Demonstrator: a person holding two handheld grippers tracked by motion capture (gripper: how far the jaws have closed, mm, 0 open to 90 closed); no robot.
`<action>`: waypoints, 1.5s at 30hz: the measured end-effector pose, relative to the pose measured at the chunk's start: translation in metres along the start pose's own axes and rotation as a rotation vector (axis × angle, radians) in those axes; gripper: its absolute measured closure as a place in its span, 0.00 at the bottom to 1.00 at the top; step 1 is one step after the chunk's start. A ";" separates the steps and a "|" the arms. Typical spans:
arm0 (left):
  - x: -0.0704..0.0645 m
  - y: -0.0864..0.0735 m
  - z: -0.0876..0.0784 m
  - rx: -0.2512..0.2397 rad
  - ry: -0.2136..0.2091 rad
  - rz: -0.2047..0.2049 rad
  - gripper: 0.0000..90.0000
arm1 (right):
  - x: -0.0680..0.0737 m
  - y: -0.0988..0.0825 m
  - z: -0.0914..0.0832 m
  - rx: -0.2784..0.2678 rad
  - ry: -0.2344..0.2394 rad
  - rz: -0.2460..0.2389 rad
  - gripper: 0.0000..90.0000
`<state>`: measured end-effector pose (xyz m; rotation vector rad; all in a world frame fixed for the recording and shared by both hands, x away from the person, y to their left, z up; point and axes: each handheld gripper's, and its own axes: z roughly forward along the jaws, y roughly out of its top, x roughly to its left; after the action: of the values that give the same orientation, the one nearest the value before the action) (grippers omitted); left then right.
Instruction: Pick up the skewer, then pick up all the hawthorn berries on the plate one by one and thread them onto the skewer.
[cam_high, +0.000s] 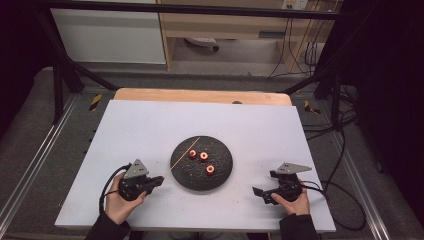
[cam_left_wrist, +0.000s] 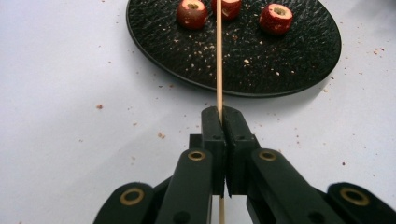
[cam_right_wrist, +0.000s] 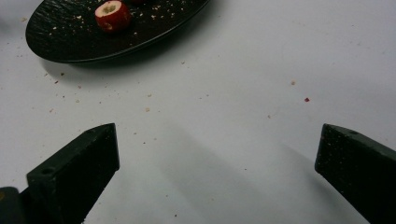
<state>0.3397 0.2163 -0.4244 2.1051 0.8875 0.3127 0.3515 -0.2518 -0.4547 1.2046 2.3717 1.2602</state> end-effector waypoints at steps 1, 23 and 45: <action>0.000 -0.002 -0.002 -0.011 0.000 -0.003 0.98 | 0.000 0.000 0.001 -0.002 0.001 -0.003 0.01; 0.005 -0.031 -0.014 -0.079 -0.012 -0.020 0.98 | 0.013 0.014 0.006 0.001 -0.015 0.012 0.01; 0.000 -0.035 -0.015 -0.076 -0.023 -0.006 0.98 | 0.065 0.087 0.038 0.070 -0.030 -0.084 0.01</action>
<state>0.3150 0.2405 -0.4416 2.0322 0.8548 0.3136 0.3781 -0.1546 -0.3989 1.1223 2.4363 1.1352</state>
